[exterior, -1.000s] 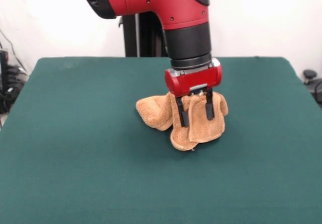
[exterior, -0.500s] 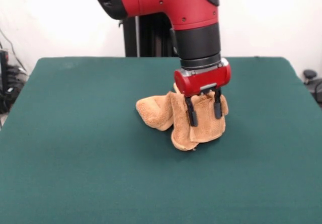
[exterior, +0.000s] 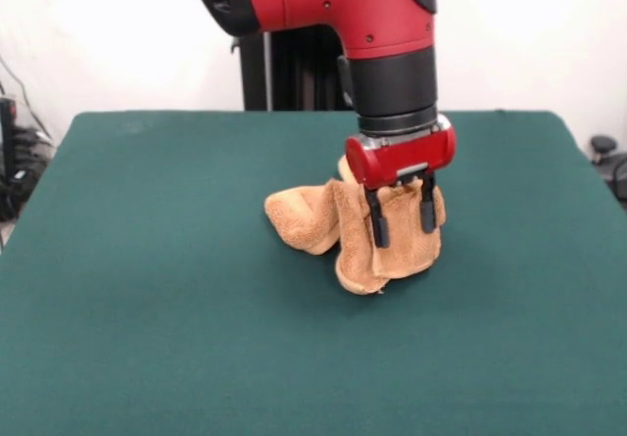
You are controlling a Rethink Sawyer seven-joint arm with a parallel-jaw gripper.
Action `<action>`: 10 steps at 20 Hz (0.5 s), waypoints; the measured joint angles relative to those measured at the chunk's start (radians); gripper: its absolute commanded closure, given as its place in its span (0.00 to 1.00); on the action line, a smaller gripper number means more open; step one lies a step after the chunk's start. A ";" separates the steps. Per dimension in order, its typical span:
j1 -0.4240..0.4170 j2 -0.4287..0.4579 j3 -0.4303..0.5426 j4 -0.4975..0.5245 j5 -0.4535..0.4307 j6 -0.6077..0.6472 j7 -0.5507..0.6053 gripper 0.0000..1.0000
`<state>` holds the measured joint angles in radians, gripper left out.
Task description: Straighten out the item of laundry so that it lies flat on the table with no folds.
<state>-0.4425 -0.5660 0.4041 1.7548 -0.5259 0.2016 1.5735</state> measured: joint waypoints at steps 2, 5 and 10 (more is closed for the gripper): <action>0.001 -0.007 -0.008 0.000 0.000 0.000 0.000 0.00; -0.002 -0.023 -0.011 0.000 -0.001 0.000 0.000 0.00; -0.025 -0.081 -0.010 0.007 -0.002 0.000 0.000 0.00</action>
<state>-0.4679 -0.6472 0.3941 1.7619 -0.5282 0.2020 1.5735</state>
